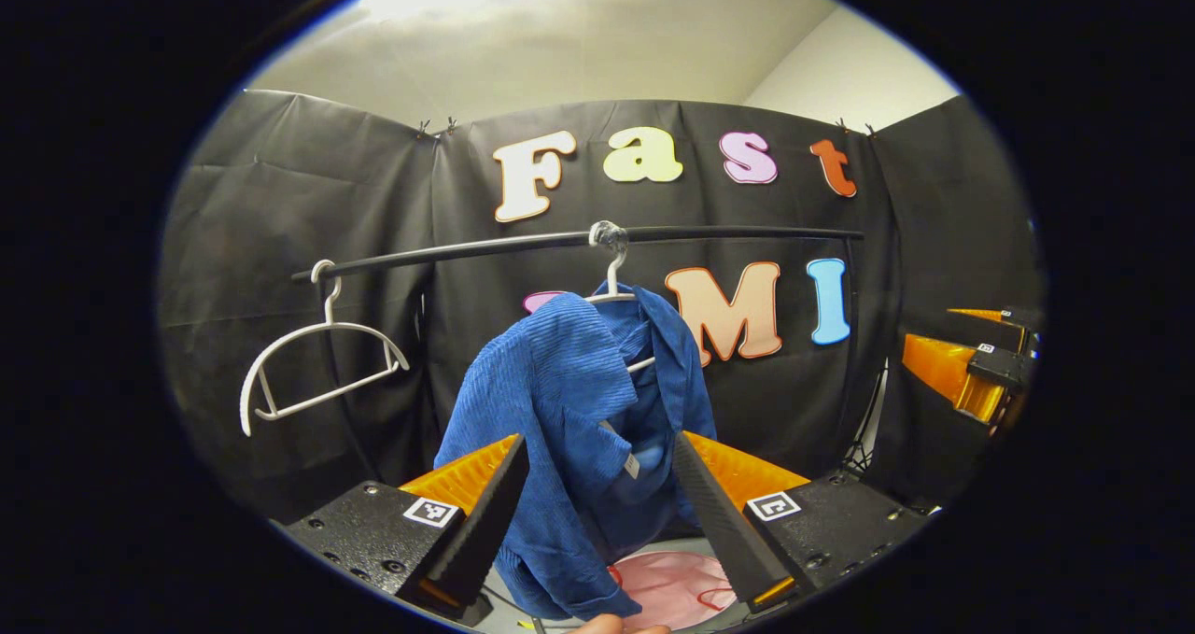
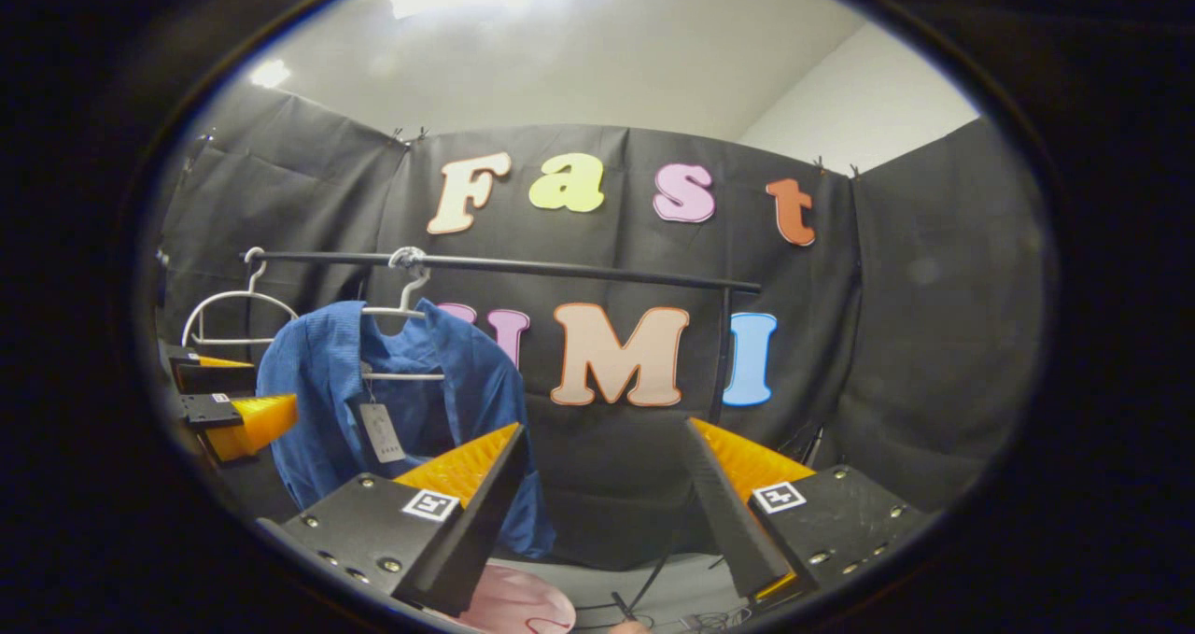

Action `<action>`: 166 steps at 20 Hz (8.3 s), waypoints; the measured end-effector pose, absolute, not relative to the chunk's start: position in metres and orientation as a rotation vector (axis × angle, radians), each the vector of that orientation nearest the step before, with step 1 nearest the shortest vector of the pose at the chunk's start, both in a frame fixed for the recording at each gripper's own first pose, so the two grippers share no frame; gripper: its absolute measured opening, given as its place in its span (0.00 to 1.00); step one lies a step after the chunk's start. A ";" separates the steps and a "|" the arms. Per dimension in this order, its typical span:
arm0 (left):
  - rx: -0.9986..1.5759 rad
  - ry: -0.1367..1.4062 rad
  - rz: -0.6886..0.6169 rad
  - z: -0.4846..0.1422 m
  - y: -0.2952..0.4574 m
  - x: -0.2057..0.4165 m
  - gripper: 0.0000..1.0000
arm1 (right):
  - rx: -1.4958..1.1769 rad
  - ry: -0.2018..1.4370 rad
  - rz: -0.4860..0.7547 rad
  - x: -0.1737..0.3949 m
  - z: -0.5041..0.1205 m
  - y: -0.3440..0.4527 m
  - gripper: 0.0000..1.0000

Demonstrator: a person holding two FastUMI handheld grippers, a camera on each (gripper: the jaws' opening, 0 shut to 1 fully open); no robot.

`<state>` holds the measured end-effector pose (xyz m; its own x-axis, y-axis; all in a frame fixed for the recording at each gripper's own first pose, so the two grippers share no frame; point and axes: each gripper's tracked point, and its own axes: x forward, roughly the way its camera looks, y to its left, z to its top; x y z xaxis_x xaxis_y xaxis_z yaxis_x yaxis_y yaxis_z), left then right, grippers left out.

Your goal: Grasp the clothes on the hanger with both hands and then place them into the laundry hamper below.

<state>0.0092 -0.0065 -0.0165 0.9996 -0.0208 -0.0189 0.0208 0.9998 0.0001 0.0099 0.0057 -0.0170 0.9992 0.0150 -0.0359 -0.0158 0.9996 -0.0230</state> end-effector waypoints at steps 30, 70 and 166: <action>-0.085 0.140 0.022 -0.091 0.012 0.129 0.29 | -0.029 0.154 -0.064 0.006 -0.043 0.008 0.99; -0.116 0.120 0.007 0.002 0.058 0.008 0.00 | 0.072 0.261 0.277 0.221 -0.129 0.210 0.93; -0.030 0.404 0.171 -0.180 0.161 0.084 0.01 | -0.358 0.160 0.072 0.346 -0.197 0.105 0.01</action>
